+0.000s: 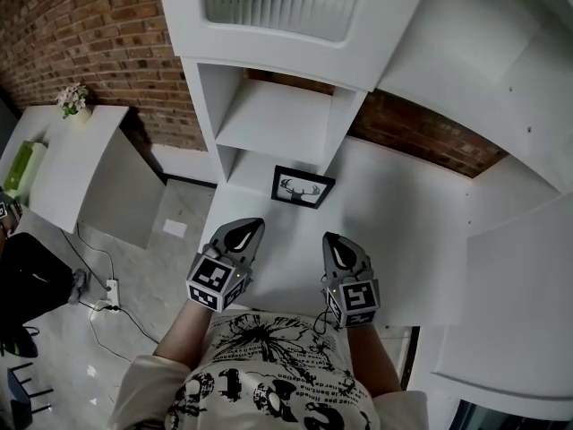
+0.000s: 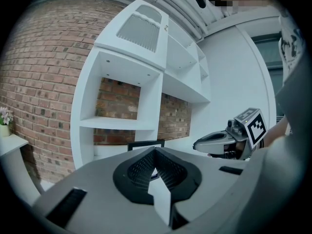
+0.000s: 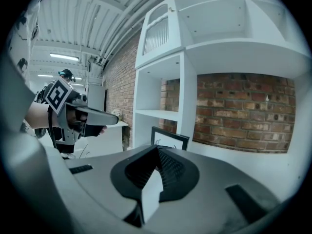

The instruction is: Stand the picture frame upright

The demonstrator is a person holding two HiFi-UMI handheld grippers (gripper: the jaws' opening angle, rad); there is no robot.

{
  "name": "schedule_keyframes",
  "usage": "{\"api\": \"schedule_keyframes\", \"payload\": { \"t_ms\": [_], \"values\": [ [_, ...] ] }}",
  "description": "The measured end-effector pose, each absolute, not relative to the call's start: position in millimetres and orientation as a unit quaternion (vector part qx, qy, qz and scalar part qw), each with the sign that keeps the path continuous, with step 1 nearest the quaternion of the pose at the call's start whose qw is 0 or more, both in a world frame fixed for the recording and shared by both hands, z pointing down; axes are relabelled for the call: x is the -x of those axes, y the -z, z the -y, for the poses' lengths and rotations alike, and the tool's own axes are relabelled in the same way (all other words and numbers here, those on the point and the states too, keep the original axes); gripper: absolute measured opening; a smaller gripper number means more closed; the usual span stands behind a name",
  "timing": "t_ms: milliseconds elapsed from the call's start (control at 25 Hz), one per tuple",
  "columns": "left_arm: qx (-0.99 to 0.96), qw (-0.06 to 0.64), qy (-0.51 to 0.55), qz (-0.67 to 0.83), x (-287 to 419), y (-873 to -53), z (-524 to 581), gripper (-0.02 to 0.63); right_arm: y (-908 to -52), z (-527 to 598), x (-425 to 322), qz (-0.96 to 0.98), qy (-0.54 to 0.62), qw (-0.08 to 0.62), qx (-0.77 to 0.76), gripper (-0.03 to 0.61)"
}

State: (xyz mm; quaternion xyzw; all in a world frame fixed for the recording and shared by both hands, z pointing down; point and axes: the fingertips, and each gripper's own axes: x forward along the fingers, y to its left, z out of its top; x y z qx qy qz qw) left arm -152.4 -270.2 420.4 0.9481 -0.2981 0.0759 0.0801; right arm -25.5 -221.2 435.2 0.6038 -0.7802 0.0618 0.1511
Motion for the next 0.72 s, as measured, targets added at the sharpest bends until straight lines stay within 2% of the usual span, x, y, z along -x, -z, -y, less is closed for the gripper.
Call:
{"api": "schedule_keyframes", "payload": {
  "t_ms": [720],
  "values": [
    [-0.946, 0.091, -0.081, 0.301, 142.0, -421.5, 273.8, 0.008, -436.5, 227.0, 20.7, 0.78, -0.063, 0.154, -0.603, 0.002]
  ]
}}
